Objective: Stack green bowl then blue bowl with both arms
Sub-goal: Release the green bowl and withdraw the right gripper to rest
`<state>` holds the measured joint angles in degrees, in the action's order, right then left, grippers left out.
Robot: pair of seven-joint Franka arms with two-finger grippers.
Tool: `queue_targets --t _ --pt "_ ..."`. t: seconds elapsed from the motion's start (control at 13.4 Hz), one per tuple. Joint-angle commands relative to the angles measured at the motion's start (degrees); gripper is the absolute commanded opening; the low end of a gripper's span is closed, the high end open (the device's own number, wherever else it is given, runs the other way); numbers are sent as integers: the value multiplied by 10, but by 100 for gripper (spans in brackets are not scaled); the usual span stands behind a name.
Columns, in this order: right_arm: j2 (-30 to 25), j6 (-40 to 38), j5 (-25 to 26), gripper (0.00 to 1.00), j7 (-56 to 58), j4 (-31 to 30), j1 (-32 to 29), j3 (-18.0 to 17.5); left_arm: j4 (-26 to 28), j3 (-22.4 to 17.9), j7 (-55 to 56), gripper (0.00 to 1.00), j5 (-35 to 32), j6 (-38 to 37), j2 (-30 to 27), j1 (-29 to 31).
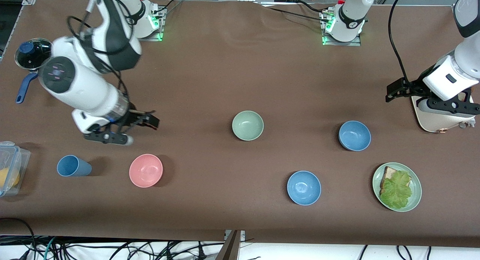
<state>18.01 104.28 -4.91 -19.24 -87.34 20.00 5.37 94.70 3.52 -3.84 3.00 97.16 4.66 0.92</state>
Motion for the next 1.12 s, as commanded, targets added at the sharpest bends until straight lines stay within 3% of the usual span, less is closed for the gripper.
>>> queue_targets --t 0.0,0.3,0.6,0.82,1.04 --pt "-59 -38 -9 100 39 -33 -6 10 -22 3 -6 100 12 -6 35 -9" --pt "-106 -79 -4 100 108 -54 -129 -62 -28 1 3 100 19 -7 65 -5" --pt "-123 -93 3 100 136 -51 -152 -62 -45 -14 8 100 -39 -3 112 19" --pt "-130 -91 6 100 137 -53 -153 -62 -55 -16 2 100 -43 4 180 38" --pt "-127 -91 16 100 137 -50 -152 -62 -51 -14 -52 100 -38 65 258 57"
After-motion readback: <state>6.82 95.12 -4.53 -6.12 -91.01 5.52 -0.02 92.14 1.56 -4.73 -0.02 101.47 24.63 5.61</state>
